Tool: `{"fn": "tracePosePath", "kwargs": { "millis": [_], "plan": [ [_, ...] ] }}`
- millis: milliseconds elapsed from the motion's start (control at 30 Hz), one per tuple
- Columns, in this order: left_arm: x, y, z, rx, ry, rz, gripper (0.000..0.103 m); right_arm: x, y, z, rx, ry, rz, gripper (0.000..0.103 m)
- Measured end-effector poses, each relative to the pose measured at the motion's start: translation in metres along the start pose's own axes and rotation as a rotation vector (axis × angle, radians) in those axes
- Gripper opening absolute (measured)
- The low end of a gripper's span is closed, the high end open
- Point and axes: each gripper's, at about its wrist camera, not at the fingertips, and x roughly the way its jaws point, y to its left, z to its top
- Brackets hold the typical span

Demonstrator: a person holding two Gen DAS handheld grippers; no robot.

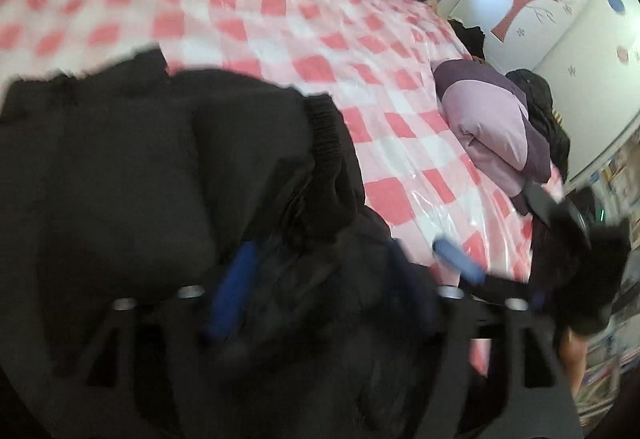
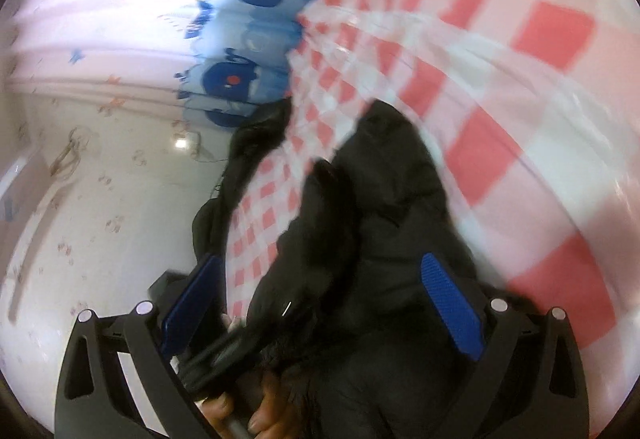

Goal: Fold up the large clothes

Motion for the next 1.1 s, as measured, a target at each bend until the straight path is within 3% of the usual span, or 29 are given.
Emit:
{"fn": "tracePosePath", "kwargs": {
  "millis": [33,67,233,467,567,633,667,700,733,800,867,1033,1100],
  "plan": [
    [-0.011,-0.003,-0.002,0.020,-0.017,0.014,0.085,0.001,0.009,0.001,-0.054,-0.004,-0.010,0.096],
    [-0.026,-0.002,-0.009,0.040,-0.041,0.032,0.089,0.005,0.017,0.001,-0.101,-0.002,-0.015,0.096],
    [-0.097,0.023,-0.024,0.002,-0.145,0.067,0.089,0.046,0.019,-0.006,-0.145,0.124,0.008,0.096],
    [-0.177,0.123,-0.038,-0.220,-0.288,0.194,0.091,0.086,0.019,-0.002,-0.184,0.149,-0.042,0.096],
    [-0.199,0.166,-0.049,-0.360,-0.340,0.211,0.092,0.097,0.027,-0.006,-0.269,0.142,-0.092,0.096],
    [-0.200,0.177,-0.054,-0.396,-0.362,0.218,0.092,0.106,0.033,-0.012,-0.344,0.149,-0.123,0.095],
    [-0.202,0.181,-0.056,-0.404,-0.373,0.231,0.092,0.109,0.034,-0.013,-0.365,0.151,-0.125,0.088],
    [-0.201,0.182,-0.057,-0.401,-0.376,0.253,0.092,0.115,0.036,-0.013,-0.391,0.155,-0.136,0.068],
    [-0.199,0.181,-0.057,-0.394,-0.375,0.275,0.092,0.119,0.037,-0.013,-0.403,0.164,-0.152,0.060],
    [-0.195,0.176,-0.056,-0.349,-0.369,0.405,0.092,0.126,0.037,-0.014,-0.418,0.168,-0.162,0.037],
    [-0.191,0.169,-0.056,-0.315,-0.390,0.538,0.092,0.127,0.036,-0.017,-0.436,0.166,-0.175,0.023],
    [-0.181,0.164,-0.060,-0.293,-0.395,0.597,0.093,0.100,0.065,-0.018,-0.522,0.074,-0.113,0.017],
    [-0.176,0.158,-0.063,-0.243,-0.392,0.677,0.093,0.085,0.080,-0.019,-0.563,0.025,-0.081,0.016]
  ]
}}
